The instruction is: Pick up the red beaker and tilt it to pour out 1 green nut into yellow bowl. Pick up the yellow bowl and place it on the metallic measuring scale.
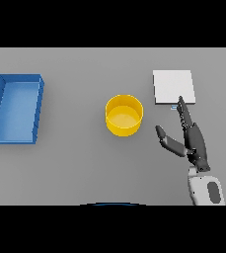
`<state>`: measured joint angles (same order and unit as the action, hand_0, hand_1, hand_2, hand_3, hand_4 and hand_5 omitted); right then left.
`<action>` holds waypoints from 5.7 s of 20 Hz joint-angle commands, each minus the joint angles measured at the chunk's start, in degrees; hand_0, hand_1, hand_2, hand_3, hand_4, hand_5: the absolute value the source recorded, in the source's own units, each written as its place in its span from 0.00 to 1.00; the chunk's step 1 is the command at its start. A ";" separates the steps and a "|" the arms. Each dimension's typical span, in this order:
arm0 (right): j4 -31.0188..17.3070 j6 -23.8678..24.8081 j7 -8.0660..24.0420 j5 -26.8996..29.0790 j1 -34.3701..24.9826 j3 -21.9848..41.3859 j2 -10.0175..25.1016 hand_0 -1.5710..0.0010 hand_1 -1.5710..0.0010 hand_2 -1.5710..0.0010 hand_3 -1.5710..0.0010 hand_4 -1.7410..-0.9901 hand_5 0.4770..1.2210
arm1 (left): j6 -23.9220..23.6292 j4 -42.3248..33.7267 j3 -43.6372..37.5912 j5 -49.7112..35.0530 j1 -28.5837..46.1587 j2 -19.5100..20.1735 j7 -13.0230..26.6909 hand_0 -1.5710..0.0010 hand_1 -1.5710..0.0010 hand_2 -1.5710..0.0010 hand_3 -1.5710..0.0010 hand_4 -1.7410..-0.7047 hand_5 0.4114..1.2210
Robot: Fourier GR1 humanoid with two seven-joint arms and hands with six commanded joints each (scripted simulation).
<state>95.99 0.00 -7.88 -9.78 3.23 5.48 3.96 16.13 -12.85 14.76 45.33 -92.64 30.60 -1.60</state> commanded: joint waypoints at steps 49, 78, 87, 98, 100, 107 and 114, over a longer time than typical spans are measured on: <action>-4.55 -7.35 3.16 -22.30 -13.61 11.36 15.52 1.00 1.00 1.00 1.00 0.80 0.20 | -12.16 -56.34 -13.19 -36.62 64.65 -0.60 29.05 0.99 0.99 1.00 1.00 0.90 0.34; -33.97 -25.18 -4.76 -41.30 -42.98 33.97 14.93 1.00 0.99 0.98 0.95 0.68 0.39 | -10.42 -54.91 -13.34 -36.49 64.32 0.28 28.50 1.00 1.00 1.00 1.00 0.92 0.37; -33.13 -25.78 -7.27 -40.12 -43.38 33.96 15.98 0.19 0.19 0.24 0.35 0.14 0.91 | -10.56 -54.83 -13.25 -36.31 64.82 0.28 27.27 1.00 1.00 1.00 1.00 0.92 0.37; -25.65 -31.65 -3.90 -36.04 -44.21 31.58 19.85 0.02 0.02 0.07 0.26 0.01 0.99 | -9.73 -55.34 -13.00 -36.17 64.89 1.08 27.64 1.00 1.00 1.00 1.00 0.94 0.37; -24.41 -32.54 -3.18 -35.68 -44.85 30.53 21.54 0.01 0.01 0.05 0.27 0.01 0.99 | -10.10 -54.94 -13.05 -36.30 64.12 0.44 27.89 1.00 1.00 1.00 1.00 0.93 0.36; -18.47 -34.45 3.64 -34.38 -43.62 28.18 22.69 0.03 0.00 0.03 0.25 0.00 1.00 | -9.84 -54.67 -13.74 -37.46 64.07 0.15 27.13 1.00 1.00 1.00 1.00 0.91 0.36; -25.89 -28.10 2.60 -35.20 -47.36 23.78 26.51 0.01 0.00 0.02 0.26 0.00 1.00 | -9.77 -57.70 -14.42 -38.90 65.16 0.34 29.71 1.00 1.00 1.00 1.00 0.87 0.40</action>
<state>70.08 -28.11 -5.09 -45.00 -44.12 29.25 30.49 6.35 -70.56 0.34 6.43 -27.48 30.95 28.02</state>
